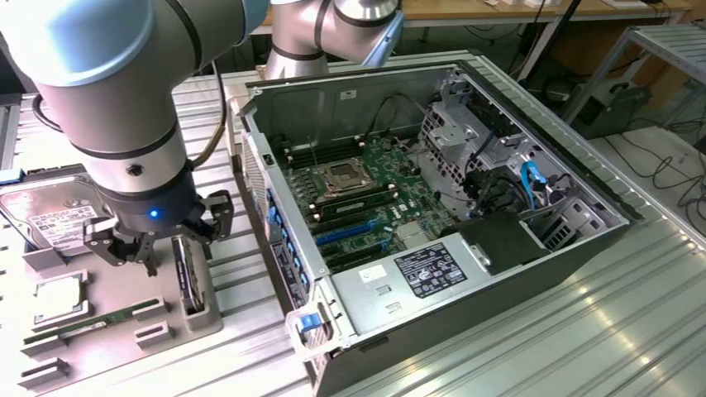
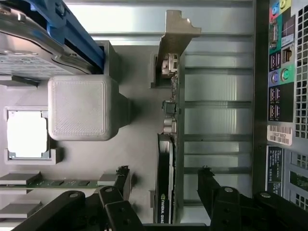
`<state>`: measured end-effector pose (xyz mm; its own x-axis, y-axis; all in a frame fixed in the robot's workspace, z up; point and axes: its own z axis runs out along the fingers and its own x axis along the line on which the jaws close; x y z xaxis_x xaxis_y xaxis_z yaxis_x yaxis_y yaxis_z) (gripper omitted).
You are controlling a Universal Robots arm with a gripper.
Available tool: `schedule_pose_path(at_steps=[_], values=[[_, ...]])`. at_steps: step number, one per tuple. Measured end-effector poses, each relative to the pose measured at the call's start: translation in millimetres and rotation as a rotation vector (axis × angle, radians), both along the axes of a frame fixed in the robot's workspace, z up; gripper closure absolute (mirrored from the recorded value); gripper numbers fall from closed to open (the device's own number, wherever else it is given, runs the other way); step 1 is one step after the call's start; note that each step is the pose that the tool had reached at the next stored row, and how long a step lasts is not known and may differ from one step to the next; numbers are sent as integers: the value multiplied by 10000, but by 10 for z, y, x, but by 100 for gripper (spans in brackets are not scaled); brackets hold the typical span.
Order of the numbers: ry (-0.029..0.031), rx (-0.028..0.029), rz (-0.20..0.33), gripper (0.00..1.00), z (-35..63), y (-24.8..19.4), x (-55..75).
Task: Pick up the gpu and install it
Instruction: 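Pick up the gpu and move the gpu toward the slot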
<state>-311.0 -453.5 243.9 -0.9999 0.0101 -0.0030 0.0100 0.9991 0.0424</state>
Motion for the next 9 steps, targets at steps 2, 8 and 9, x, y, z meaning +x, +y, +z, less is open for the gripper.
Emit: schedule_pose_path(at_steps=[2, 8, 9], values=[[0, 0, -308, 32, -34, 0, -1], [0, -6, -577, 32, -95, 63, -1], [0, -12, -530, 32, -102, 77, -1]])
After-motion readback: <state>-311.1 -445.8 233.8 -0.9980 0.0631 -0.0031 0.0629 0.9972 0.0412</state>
